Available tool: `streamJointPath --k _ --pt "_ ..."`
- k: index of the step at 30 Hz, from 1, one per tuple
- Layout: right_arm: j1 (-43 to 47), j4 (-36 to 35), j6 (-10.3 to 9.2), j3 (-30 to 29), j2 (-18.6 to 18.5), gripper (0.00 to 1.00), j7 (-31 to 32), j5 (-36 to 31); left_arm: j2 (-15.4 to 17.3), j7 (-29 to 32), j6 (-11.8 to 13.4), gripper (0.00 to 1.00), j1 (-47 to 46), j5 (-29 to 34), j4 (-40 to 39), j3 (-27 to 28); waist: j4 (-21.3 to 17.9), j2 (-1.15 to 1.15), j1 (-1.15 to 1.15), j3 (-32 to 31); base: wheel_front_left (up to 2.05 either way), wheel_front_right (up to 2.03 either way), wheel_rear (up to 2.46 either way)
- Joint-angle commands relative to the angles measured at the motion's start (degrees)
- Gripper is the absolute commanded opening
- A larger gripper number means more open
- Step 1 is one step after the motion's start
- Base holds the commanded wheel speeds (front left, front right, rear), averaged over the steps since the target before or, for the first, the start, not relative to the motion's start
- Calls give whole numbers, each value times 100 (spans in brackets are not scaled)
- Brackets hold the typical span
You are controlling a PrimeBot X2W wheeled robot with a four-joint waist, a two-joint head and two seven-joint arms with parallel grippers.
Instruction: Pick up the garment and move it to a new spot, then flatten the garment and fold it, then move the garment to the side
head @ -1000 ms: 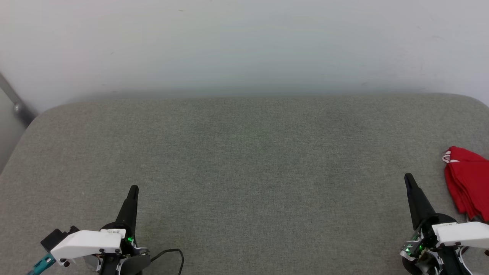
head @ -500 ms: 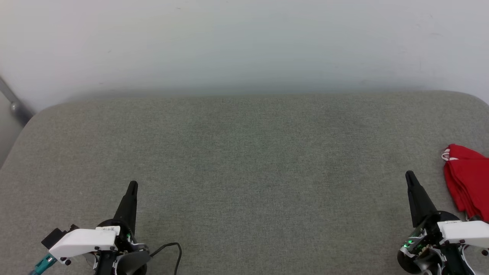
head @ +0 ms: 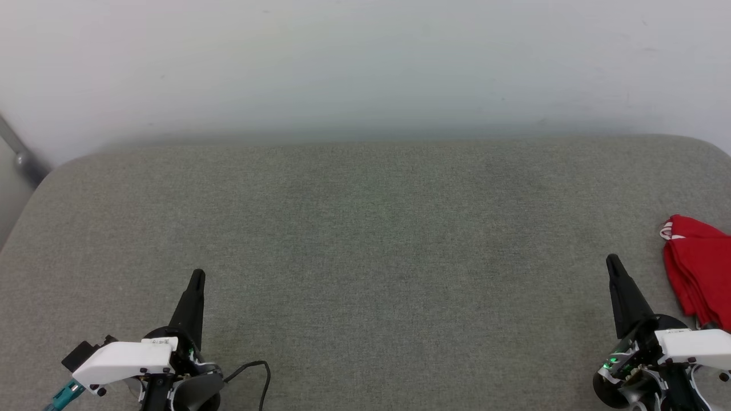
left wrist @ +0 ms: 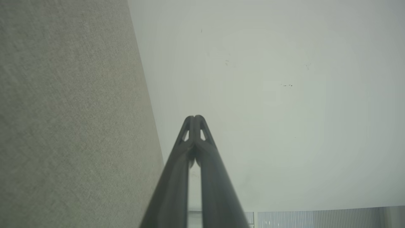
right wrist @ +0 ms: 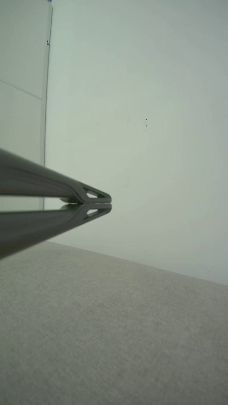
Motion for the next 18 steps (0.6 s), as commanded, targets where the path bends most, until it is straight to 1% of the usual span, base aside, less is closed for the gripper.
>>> streamJointPath --k 1,18 --pt "-65 6 0 -4 22 0 9 20 -10 29 -14 0 -43 -8 3 15 0 0 0 0 0 0 0" --pt "-65 6 0 -3 23 0 8 21 -9 29 -14 0 -41 -9 2 14 0 0 0 0 0 0 0"
